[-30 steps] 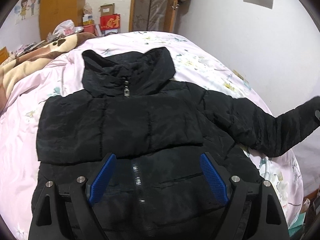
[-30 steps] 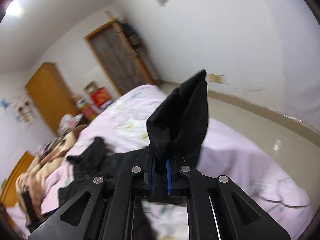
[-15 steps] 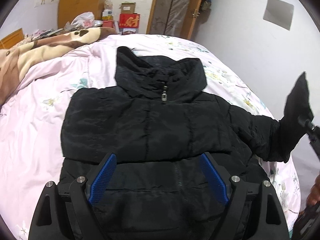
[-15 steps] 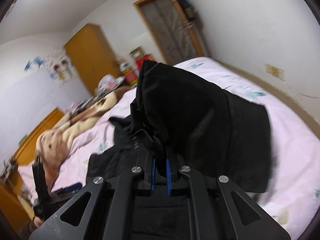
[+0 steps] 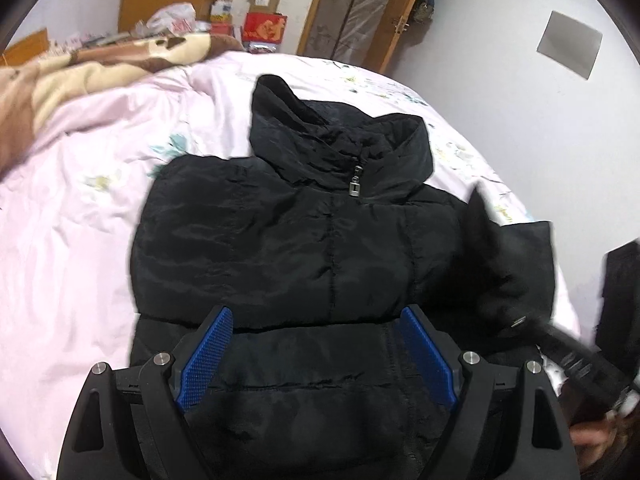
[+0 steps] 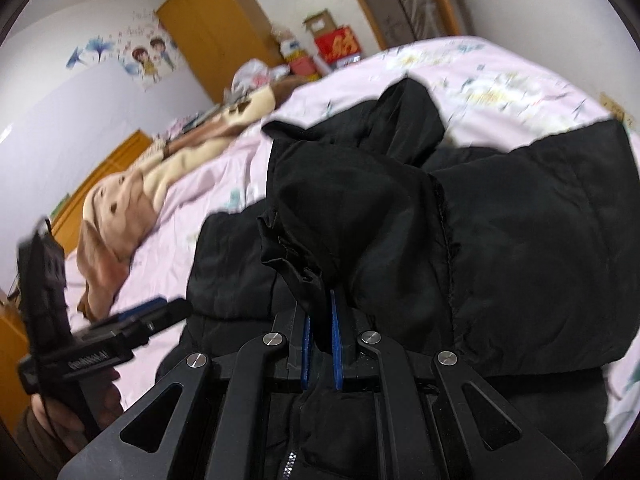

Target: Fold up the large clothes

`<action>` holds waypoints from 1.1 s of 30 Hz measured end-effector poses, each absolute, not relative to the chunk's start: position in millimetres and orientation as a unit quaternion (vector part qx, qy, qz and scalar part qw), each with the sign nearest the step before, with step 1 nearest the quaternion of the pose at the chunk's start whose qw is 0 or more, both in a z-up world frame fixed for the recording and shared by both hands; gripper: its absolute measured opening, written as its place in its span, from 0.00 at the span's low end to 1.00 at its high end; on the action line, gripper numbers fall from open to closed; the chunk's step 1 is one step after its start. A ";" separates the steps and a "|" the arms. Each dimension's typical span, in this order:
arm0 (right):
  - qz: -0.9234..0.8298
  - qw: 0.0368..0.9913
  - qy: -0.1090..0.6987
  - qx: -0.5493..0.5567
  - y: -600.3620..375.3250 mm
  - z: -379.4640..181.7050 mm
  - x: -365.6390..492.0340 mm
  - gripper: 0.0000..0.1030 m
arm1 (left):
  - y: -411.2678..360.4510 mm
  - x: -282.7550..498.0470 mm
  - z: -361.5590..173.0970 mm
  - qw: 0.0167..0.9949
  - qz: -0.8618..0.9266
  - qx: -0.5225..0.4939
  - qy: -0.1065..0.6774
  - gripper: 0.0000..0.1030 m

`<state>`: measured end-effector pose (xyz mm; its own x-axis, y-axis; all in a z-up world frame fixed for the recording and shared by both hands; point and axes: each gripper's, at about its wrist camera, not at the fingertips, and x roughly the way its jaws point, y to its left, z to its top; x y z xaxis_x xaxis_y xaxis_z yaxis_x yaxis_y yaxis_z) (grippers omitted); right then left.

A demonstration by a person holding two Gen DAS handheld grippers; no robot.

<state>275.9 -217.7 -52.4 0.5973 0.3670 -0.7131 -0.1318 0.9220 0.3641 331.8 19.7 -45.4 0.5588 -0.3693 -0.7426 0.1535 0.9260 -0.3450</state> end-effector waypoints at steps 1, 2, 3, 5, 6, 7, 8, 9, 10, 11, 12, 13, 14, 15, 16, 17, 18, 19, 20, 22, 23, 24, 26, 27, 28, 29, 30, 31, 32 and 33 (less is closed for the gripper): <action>0.146 0.877 0.436 0.137 -214.4 -59.5 277.1 0.08 | 19.0 334.0 -46.9 0.872 -0.152 -0.126 0.448 0.84; 0.151 0.874 0.442 0.137 -212.8 -63.4 276.8 0.08 | 17.5 337.4 -48.3 0.869 -0.159 -0.132 0.450 0.84; 0.155 0.871 0.447 0.135 -211.0 -66.3 276.9 0.08 | 15.1 340.7 -50.1 0.865 -0.167 -0.138 0.452 0.84; 0.156 0.865 0.459 0.131 -207.4 -76.0 277.4 0.11 | 8.5 349.5 -55.8 0.850 -0.190 -0.156 0.465 0.84; 0.157 0.861 0.465 0.134 -207.4 -79.0 278.0 0.11 | 6.1 352.6 -58.3 0.844 -0.197 -0.164 0.471 0.84; 0.157 0.858 0.470 0.136 -206.0 -81.2 279.1 0.14 | 2.6 356.1 -61.2 0.839 -0.197 -0.169 0.478 0.84; 0.161 0.854 0.475 0.140 -209.0 -82.2 277.2 0.19 | -1.0 359.2 -63.5 0.835 -0.201 -0.174 0.481 0.84; 0.162 0.855 0.472 0.139 -209.2 -80.9 275.6 0.23 | -3.7 361.5 -65.3 0.833 -0.204 -0.177 0.483 0.84; 0.162 0.857 0.470 0.136 -209.5 -79.2 274.0 0.36 | -5.9 363.7 -67.5 0.830 -0.206 -0.183 0.485 0.84; 0.161 0.860 0.466 0.132 -212.7 -77.0 270.8 0.50 | -7.8 366.2 -70.3 0.824 -0.212 -0.196 0.488 0.84; 0.160 0.862 0.463 0.133 -217.2 -74.7 267.6 0.55 | -9.0 368.3 -73.1 0.819 -0.214 -0.204 0.491 0.84; 0.156 0.863 0.462 0.136 -221.5 -72.7 265.6 0.56 | -11.7 370.7 -75.8 0.816 -0.214 -0.208 0.495 0.84; 0.154 0.863 0.460 0.140 -227.0 -70.3 262.6 0.56 | -15.2 372.8 -78.1 0.815 -0.213 -0.207 0.498 0.84; 0.153 0.864 0.458 0.142 -229.8 -68.6 260.5 0.56 | -19.6 374.5 -79.9 0.816 -0.211 -0.200 0.500 0.84; 0.147 0.867 0.453 0.144 -235.0 -65.5 257.7 0.56 | -23.9 376.0 -80.7 0.816 -0.209 -0.193 0.503 0.84; 0.138 0.872 0.447 0.145 -243.7 -60.6 253.0 0.56 | -29.4 377.7 -82.4 0.817 -0.209 -0.183 0.505 0.84; 0.135 0.875 0.443 0.143 -247.6 -56.9 250.9 0.56 | -33.2 379.6 -84.8 0.816 -0.208 -0.175 0.510 0.84; 0.127 0.879 0.438 0.140 -253.9 -52.5 247.5 0.56 | -37.9 381.0 -87.7 0.813 -0.204 -0.168 0.518 0.84; 0.111 0.886 0.432 0.129 -262.9 -46.5 242.7 0.56 | -43.1 382.3 -91.5 0.810 -0.200 -0.161 0.528 0.84; 0.088 0.896 0.420 0.111 -276.9 -37.5 236.8 0.56 | -52.7 382.7 -101.5 0.802 -0.198 -0.156 0.542 0.84; 0.074 0.900 0.417 0.104 -284.8 -34.0 235.1 0.56 | -56.3 382.0 -105.8 0.797 -0.199 -0.156 0.548 0.84; 0.060 0.903 0.415 0.097 -290.4 -31.9 234.2 0.56 | -62.3 381.5 -110.6 0.792 -0.201 -0.154 0.555 0.84; 0.038 0.904 0.413 0.100 -305.6 -29.0 233.2 0.56 | -71.4 376.9 -115.4 0.791 -0.201 -0.151 0.558 0.75; 0.030 0.904 0.413 0.108 -313.2 -28.8 232.4 0.56 | -71.9 374.8 -115.1 0.790 -0.203 -0.169 0.553 0.53; 0.023 0.903 0.413 0.117 -319.8 -28.3 232.2 0.56 | -73.2 373.7 -114.7 0.788 -0.206 -0.178 0.553 0.45; 0.020 0.902 0.413 0.124 -325.4 -28.7 231.4 0.56 | -75.6 371.7 -112.1 0.790 -0.202 -0.173 0.552 0.35; 0.018 0.902 0.413 0.128 -330.0 -29.3 231.4 0.56 | -77.4 368.6 -108.1 0.797 -0.200 -0.165 0.545 0.22; 0.015 0.902 0.412 0.131 -333.2 -29.4 229.9 0.56 | -78.8 364.9 -102.7 0.804 -0.203 -0.157 0.537 0.18; 0.013 0.902 0.411 0.134 -336.4 -29.4 229.0 0.56 | -80.6 362.6 -98.1 0.807 -0.208 -0.154 0.530 0.13; 0.011 0.902 0.411 0.135 -338.5 -29.5 228.8 0.56 | -80.7 358.8 -90.4 0.813 -0.216 -0.152 0.520 0.10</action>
